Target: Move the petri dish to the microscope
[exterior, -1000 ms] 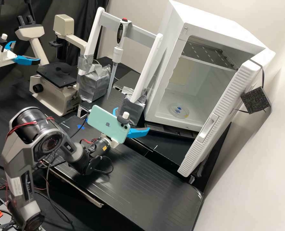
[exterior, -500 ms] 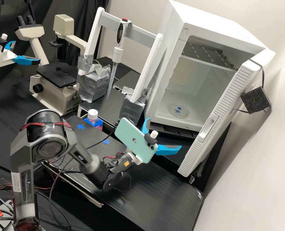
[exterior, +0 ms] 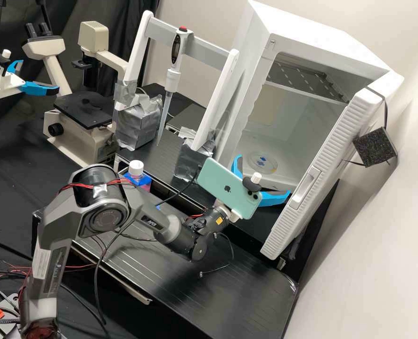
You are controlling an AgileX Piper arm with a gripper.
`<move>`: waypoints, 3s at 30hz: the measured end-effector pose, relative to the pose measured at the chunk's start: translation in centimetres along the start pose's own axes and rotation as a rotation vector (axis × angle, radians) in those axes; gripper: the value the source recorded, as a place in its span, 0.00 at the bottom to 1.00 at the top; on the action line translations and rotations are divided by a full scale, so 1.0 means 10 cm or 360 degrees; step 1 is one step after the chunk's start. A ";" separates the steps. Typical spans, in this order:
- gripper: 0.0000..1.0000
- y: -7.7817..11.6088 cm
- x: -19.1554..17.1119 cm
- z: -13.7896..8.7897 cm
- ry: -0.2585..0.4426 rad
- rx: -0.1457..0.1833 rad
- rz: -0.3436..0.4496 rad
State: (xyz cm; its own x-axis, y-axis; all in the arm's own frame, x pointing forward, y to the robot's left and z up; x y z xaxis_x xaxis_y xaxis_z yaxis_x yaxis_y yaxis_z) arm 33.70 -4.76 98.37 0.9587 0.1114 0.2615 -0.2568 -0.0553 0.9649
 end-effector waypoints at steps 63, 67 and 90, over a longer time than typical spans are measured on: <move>0.00 -0.55 1.40 0.21 -0.0078 -0.0263 -0.0399; 0.00 -0.55 1.40 0.21 -0.0078 -0.0263 -0.0399; 0.00 -0.56 1.40 0.21 -0.0076 -0.0274 -0.0408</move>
State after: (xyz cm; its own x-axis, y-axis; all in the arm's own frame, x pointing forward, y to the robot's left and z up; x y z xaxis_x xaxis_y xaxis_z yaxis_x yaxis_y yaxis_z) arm 48.79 -4.96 96.61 0.9985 0.0533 0.0117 -0.0189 0.1378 0.9903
